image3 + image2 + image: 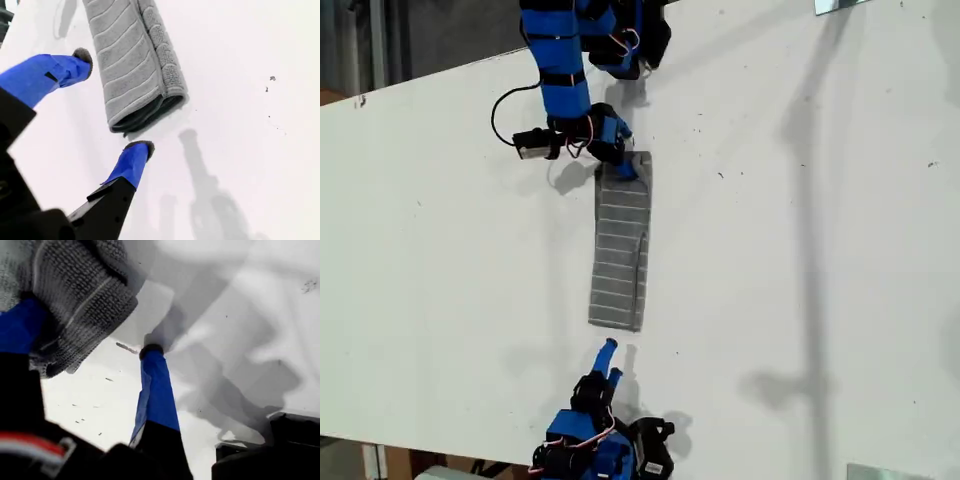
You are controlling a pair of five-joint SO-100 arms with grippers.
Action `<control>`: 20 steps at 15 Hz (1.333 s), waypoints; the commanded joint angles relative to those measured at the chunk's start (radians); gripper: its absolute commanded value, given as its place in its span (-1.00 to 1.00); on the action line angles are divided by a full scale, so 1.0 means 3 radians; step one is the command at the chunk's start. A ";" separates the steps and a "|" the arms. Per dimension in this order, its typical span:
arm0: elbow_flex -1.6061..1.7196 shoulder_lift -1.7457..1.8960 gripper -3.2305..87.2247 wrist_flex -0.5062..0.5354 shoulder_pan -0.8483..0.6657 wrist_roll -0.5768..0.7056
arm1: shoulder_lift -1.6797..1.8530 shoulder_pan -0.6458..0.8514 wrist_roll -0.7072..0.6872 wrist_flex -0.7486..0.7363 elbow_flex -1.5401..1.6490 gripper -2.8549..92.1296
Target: Grasp corners of a square towel and fold twice.
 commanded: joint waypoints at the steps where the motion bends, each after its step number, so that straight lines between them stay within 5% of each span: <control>1: 0.0000 0.0026 -0.23 -0.0107 0.0056 -0.0056 | -0.0092 -0.0046 -0.0128 -0.0194 -0.0286 -0.26; 4: 0.0005 0.0046 -0.23 -0.0087 0.0138 -0.0112 | -0.0312 -0.0159 -0.0230 -0.0435 -0.0430 -0.41; 7: -0.0005 0.0072 -0.23 -0.0051 0.0164 -0.0138 | -0.0307 -0.0138 -0.0148 -0.0399 -0.0424 -0.94; 17: 0.1222 0.1498 -0.22 0.0327 0.0082 -0.0736 | 0.2245 0.0123 0.1038 0.1294 0.0368 -0.94; 20: 0.1345 0.1672 -0.21 0.0394 0.0148 -0.0818 | 0.2214 -0.0066 0.1503 0.1554 0.0010 -0.94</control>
